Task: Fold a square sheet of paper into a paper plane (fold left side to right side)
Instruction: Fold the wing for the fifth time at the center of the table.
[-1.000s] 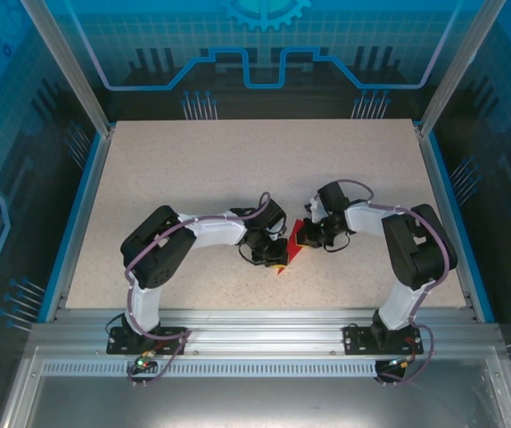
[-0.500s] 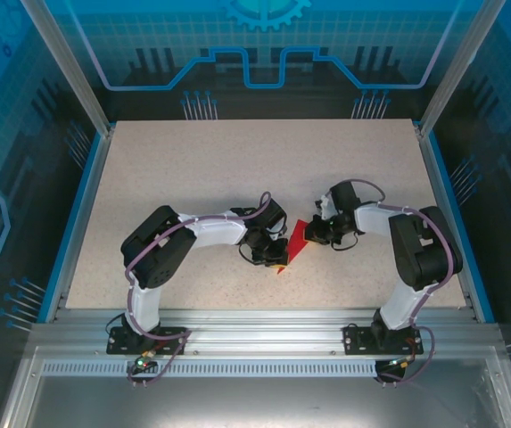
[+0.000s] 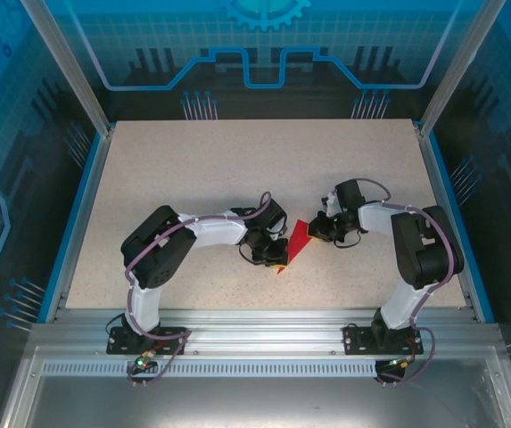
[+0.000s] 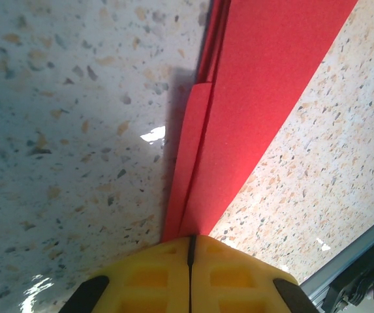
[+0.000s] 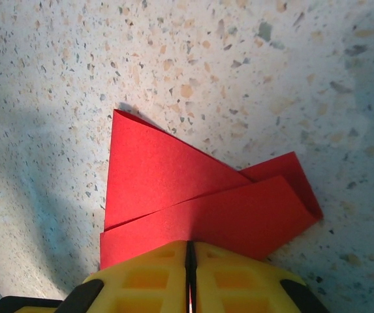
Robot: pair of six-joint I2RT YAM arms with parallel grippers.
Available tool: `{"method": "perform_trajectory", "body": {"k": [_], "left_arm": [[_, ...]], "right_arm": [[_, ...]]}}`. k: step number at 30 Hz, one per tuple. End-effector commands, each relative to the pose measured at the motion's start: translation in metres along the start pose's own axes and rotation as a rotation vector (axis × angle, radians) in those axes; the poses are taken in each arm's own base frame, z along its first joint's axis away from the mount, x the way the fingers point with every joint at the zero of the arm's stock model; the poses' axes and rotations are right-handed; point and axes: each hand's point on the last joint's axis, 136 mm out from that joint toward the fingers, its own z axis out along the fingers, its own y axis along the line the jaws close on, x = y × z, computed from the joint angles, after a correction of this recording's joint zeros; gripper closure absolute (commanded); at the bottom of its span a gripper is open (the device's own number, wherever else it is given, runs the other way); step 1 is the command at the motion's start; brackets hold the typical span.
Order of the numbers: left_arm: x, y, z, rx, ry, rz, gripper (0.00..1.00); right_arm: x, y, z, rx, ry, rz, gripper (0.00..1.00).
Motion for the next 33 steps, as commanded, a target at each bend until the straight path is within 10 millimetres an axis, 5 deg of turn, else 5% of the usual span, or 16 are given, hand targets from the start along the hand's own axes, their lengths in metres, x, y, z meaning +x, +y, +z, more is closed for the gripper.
{"method": "perform_trajectory", "body": {"k": [1,7,15,24,29,33], "left_arm": [[0.028,0.072,0.017,-0.265,0.080,-0.089,0.92],[0.022,0.055,0.012,-0.203,0.057,-0.066,0.90],[0.012,0.025,-0.005,-0.105,0.009,-0.012,0.84],[-0.006,-0.038,-0.081,0.088,-0.154,0.138,0.61],[-0.017,-0.025,-0.124,0.052,-0.315,0.153,0.52],[-0.028,0.001,-0.150,-0.091,-0.456,0.140,0.49]], "right_arm": [[-0.027,-0.018,-0.009,0.058,-0.105,0.009,0.87],[-0.036,-0.018,-0.039,0.109,-0.181,-0.042,0.70],[-0.038,-0.007,-0.061,0.066,-0.211,-0.067,0.63],[-0.005,0.012,-0.093,0.100,-0.164,-0.037,0.53],[0.020,0.023,-0.095,0.122,-0.128,0.038,0.42],[0.040,0.044,-0.069,0.070,-0.053,0.054,0.35]]}}
